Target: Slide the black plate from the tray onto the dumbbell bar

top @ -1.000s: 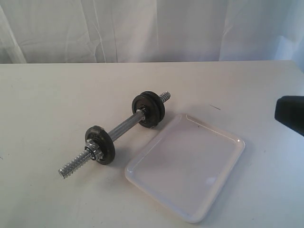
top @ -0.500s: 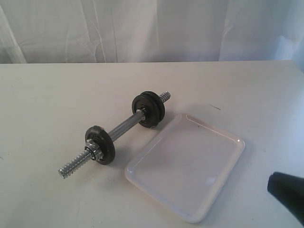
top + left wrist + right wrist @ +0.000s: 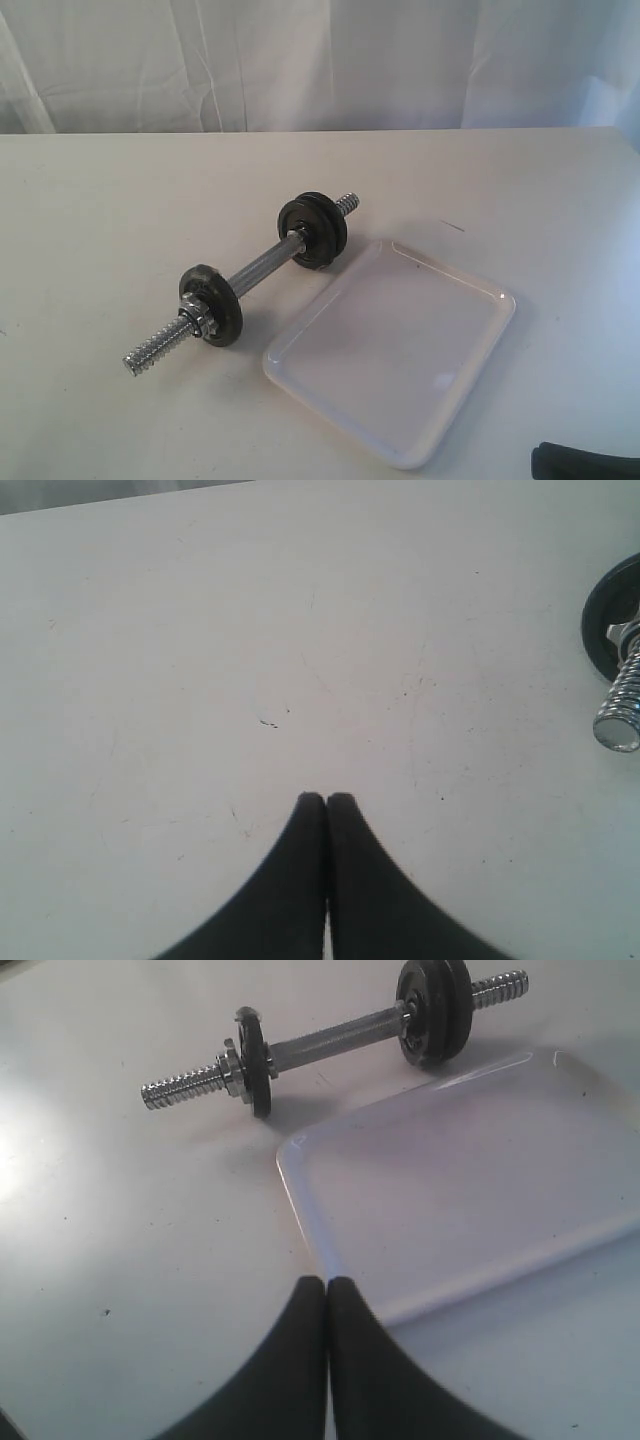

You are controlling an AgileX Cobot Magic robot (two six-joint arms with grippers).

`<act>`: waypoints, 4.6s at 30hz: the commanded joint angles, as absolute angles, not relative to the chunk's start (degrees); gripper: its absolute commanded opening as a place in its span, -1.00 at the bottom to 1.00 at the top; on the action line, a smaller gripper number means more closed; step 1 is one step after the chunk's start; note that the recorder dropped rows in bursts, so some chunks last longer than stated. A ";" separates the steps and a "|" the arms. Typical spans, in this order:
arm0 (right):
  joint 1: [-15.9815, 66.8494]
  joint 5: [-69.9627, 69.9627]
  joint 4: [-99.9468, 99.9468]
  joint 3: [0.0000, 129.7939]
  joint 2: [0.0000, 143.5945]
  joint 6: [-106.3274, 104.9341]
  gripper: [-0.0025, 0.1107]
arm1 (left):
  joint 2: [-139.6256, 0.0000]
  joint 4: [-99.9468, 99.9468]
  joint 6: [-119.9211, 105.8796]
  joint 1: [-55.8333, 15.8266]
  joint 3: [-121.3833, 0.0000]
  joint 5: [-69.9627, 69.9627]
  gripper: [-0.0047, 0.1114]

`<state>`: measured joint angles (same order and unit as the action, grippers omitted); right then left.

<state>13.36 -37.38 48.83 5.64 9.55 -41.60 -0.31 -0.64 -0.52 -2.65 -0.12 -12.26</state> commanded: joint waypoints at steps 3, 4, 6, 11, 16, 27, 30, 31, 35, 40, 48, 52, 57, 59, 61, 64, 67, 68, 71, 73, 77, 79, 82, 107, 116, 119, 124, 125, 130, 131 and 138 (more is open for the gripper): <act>13.64 -37.19 48.98 5.60 9.16 -41.53 -0.96 | 0.00 -0.81 0.00 -2.51 0.00 -12.08 -0.92; 13.64 -37.19 48.98 5.60 9.16 -41.53 -0.96 | 0.00 -0.81 0.00 -2.51 0.00 -12.08 -0.92; 13.64 -37.19 48.98 5.60 9.16 -41.53 -0.96 | 0.00 -0.81 0.00 -2.51 0.00 -12.08 -0.92; 13.64 -37.19 48.98 5.50 9.00 -41.53 -0.96 | 0.00 -0.81 0.00 -2.51 0.00 -12.08 -0.92; 13.64 -36.80 47.30 4.16 5.83 -41.53 -0.96 | 0.00 -0.81 0.00 -2.51 0.00 -12.08 -0.92; 13.64 -15.11 6.35 0.00 0.00 5.30 -0.96 | 0.00 -0.81 0.00 -2.51 0.00 -12.08 -0.92; 13.64 -12.06 -3.54 0.00 0.00 5.30 -0.96 | 0.00 -0.81 0.00 -2.51 0.00 -12.08 -0.92; 13.64 -12.55 -5.87 0.00 0.00 5.30 -0.96 | 0.00 -0.81 0.00 -2.51 0.00 -12.08 -0.92; 13.64 -14.68 -6.05 0.00 0.00 5.30 -0.96 | 0.00 -0.81 0.00 -2.51 0.00 -12.08 -0.92; 13.64 -16.48 -0.81 0.00 0.00 5.30 -0.96 | 0.00 -0.81 0.00 -2.51 0.00 -12.08 -0.92; 13.64 -16.26 0.86 0.00 0.00 5.30 -0.96 | 0.00 -0.81 0.00 -2.51 0.00 -12.08 -0.92; 13.64 -16.37 0.86 0.00 0.00 5.30 -0.96 | 0.00 -0.81 0.00 -2.51 0.00 -12.08 -0.92; 13.19 -16.37 0.86 0.00 0.00 5.30 -0.96 | 0.00 -0.81 0.00 -2.51 0.00 -12.08 -0.92; 12.20 -17.58 0.74 0.00 0.00 5.30 -0.96 | 0.00 -0.81 0.00 -2.51 0.00 -12.08 -0.92; 10.76 -18.76 0.32 0.00 0.00 5.30 -0.96 | 0.00 -0.81 0.00 -2.51 0.00 -12.08 -0.92; 8.16 -18.76 0.00 0.00 0.00 5.30 -0.96 | 0.00 -0.81 0.00 -2.51 0.00 -12.08 -0.92; 5.79 -18.76 0.00 0.00 0.00 5.30 -0.96 | 0.00 -0.81 0.00 -2.51 0.00 -12.08 -0.92; 5.18 -18.76 0.00 0.00 0.00 5.30 -0.96 | 0.00 -0.81 0.00 -2.51 0.00 -12.08 -0.92; 2.96 -18.76 -0.31 0.00 0.00 5.30 -0.96 | 0.00 -0.81 0.00 -2.51 0.00 -12.08 -0.92; 1.52 -18.76 -0.42 0.00 0.00 5.30 -0.96 | 0.00 -0.81 0.00 -2.51 0.00 -12.08 -0.92; 0.90 -18.76 -0.42 0.00 0.00 5.30 -0.96 | 0.00 -0.81 0.00 -2.51 0.00 -12.08 -0.92; 1.09 -18.66 -0.42 0.00 0.00 5.30 -0.96 | 0.00 -0.81 0.00 -2.51 0.00 -12.08 -0.92; 2.80 -18.66 -0.42 0.00 0.00 5.30 -0.96 | 0.00 -0.81 0.00 -2.51 0.00 -12.08 -0.92; 8.00 -19.36 -0.42 0.00 0.00 5.30 -0.96 | 0.00 -0.81 0.00 -2.51 0.00 -12.08 -0.92; 8.00 -19.20 -0.30 0.00 0.00 5.45 -0.96 | 0.00 -0.81 0.00 -2.51 0.00 -12.08 -0.92; 8.00 -19.20 -0.30 0.00 0.00 5.45 -0.96 | 0.00 -0.81 0.00 -2.51 0.00 -12.08 -0.92; 8.00 -19.20 0.00 0.00 0.00 8.07 -0.96 | 0.00 -0.81 0.00 -2.51 0.00 -12.08 -0.92; 8.00 -19.06 0.00 0.00 0.00 9.97 -0.96 | 0.00 -0.81 0.00 -2.51 0.00 -12.08 -0.92; 8.00 -19.17 0.00 0.00 0.00 12.05 -0.96 | 0.00 -0.81 0.00 -2.51 0.00 -12.08 -0.92; 8.00 -19.17 0.00 0.00 0.00 12.05 -0.96 | 0.00 -0.81 0.00 -2.51 0.00 -12.08 -0.92; 8.00 -19.16 0.00 0.00 0.00 1.60 -0.96 | 0.00 -0.81 0.00 -2.51 0.00 -12.08 -0.92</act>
